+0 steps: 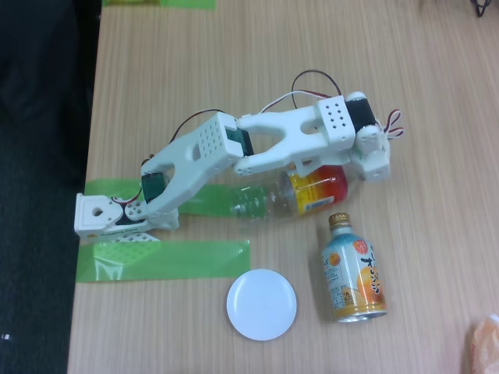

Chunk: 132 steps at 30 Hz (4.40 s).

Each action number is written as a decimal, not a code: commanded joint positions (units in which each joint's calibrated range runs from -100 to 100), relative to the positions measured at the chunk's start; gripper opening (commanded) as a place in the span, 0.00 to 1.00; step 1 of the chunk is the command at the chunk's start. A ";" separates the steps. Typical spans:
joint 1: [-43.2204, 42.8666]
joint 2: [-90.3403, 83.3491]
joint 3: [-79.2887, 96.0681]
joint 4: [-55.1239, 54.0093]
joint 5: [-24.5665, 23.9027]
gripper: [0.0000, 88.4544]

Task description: Pick up the plastic bottle and stand it up on the white place

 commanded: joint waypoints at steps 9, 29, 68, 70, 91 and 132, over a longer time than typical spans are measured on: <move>-0.07 -10.38 -2.70 -0.28 -0.13 0.17; 7.56 -41.21 18.66 -7.66 -0.18 0.17; 32.59 -85.64 64.84 -26.63 -0.44 0.17; 32.96 -88.33 67.46 -26.63 -1.23 0.17; 37.85 -107.48 87.29 -36.41 -1.65 0.17; 39.11 -122.52 102.32 -36.41 -1.70 0.17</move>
